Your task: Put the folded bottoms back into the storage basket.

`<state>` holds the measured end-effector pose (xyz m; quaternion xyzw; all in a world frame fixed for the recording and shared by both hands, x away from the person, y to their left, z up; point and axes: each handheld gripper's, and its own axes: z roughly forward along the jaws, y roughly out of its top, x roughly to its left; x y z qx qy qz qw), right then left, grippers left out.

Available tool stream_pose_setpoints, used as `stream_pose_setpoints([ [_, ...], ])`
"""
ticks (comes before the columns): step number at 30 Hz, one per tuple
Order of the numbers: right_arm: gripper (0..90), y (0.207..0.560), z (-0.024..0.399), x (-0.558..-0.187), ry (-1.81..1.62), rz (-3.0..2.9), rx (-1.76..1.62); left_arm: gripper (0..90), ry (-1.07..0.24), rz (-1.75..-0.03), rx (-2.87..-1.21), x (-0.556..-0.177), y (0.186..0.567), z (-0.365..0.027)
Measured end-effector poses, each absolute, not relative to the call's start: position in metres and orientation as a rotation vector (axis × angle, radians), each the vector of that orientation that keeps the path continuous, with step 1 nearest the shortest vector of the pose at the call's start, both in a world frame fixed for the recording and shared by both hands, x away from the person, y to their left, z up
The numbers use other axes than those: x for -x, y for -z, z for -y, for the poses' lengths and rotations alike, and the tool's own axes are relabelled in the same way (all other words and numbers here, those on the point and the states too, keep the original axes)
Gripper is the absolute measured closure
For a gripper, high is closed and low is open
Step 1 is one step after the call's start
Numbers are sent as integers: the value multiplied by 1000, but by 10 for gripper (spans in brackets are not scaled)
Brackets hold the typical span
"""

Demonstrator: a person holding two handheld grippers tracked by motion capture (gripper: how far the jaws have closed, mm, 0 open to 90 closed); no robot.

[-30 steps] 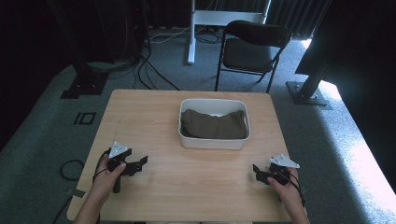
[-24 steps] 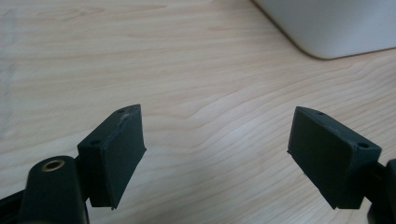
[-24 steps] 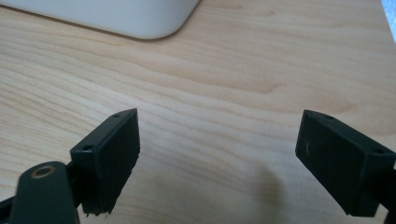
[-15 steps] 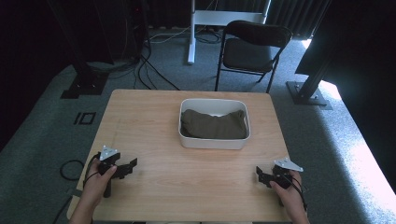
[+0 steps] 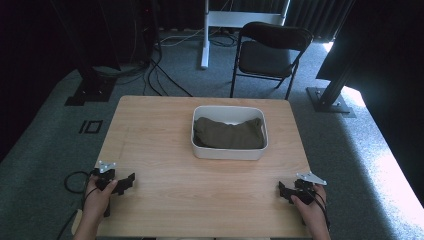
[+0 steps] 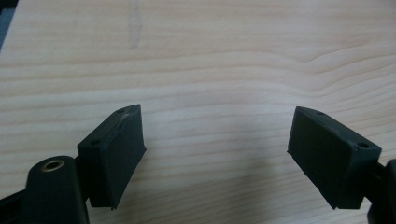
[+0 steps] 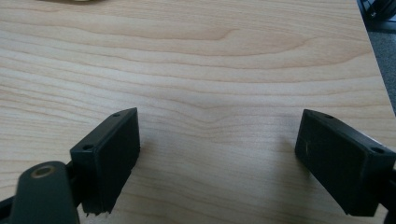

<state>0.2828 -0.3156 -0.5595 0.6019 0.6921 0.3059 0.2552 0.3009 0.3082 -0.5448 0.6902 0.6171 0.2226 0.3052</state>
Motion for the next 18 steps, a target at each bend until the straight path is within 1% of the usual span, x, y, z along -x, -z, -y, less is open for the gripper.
stream_pose_setpoints([
  [5, 134, 559, 316, -283, -830, -1879, -1636, 189, -626, -1692, -1794, -300, 547, -308],
  [7, 133, 560, 316, -283, -831, -1880, -1634, 159, -645, -1704, -1789, -300, 549, -307],
  [10, 132, 560, 316, -283, -834, -1880, -1636, 148, -721, -1695, -1796, -299, 553, -305],
  [12, 127, 560, 316, -283, -838, -1879, -1636, 127, -722, -1704, -1794, -299, 553, -304],
  [18, 125, 559, 317, -283, -852, -1880, -1642, 120, -731, -1727, -1778, -299, 553, -302],
])
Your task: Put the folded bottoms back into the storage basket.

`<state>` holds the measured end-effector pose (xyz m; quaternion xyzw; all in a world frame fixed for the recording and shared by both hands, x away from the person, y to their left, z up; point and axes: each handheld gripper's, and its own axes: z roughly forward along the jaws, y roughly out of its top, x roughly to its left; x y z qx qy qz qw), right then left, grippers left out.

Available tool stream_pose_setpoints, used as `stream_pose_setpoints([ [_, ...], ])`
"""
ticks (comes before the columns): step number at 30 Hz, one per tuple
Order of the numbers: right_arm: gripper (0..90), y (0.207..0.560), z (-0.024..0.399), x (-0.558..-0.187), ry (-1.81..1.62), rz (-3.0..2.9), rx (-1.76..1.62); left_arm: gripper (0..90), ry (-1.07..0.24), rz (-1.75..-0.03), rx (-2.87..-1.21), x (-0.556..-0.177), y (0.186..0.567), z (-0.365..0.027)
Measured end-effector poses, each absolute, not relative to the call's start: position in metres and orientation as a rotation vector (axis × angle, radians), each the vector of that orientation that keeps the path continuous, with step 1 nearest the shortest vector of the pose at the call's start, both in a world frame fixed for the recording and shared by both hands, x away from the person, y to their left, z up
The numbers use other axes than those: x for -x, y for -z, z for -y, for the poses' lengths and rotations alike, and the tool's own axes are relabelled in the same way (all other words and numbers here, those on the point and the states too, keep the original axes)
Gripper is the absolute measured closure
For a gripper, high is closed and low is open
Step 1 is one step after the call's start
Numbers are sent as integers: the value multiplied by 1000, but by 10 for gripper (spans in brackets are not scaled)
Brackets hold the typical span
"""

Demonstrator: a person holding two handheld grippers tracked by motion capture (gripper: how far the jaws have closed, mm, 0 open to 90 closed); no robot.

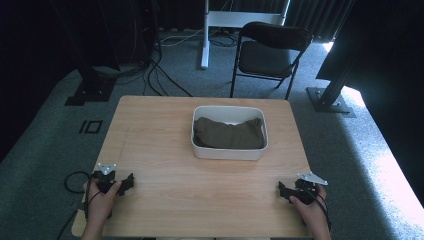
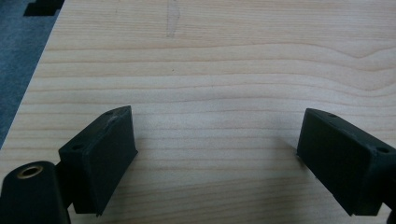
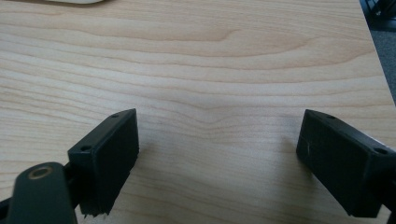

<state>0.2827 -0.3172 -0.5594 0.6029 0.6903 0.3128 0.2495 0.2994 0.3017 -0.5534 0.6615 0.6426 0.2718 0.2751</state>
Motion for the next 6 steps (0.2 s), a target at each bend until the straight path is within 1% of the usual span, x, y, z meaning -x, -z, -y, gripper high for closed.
stream_pose_setpoints([
  [6, 124, 560, 316, -283, -834, -1884, -1632, 113, -728, -1727, -1780, -300, 553, -302],
])
